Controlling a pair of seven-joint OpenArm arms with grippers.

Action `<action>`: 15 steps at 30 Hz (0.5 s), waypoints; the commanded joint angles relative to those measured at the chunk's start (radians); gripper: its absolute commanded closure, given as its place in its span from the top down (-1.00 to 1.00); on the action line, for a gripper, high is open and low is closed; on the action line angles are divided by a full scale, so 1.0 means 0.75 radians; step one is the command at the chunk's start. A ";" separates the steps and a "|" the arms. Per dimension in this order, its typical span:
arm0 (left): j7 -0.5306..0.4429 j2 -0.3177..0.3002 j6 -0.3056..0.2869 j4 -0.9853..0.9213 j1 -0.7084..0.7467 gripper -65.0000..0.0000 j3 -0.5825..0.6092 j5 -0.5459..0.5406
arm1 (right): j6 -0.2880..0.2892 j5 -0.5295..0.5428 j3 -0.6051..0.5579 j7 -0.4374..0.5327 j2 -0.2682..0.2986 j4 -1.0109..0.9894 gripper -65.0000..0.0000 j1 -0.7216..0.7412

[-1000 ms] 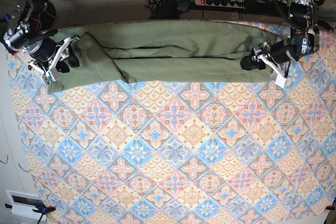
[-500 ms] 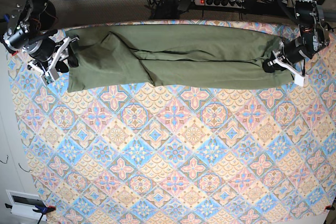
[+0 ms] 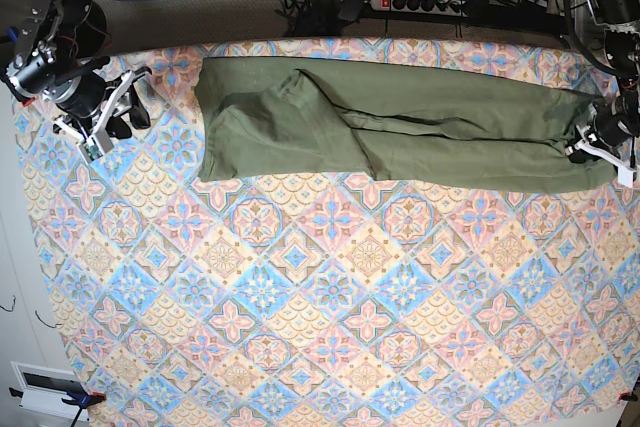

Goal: Layout the t-shirt on the table in an organized manner, then fold the t-shirt properly
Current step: 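Grasp the strip end with the left gripper and lift it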

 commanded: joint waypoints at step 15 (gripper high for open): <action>0.119 0.417 -0.006 0.598 0.159 -1.00 -0.002 -0.014 | 0.003 0.019 0.009 0.024 0.020 0.018 -0.34 0.002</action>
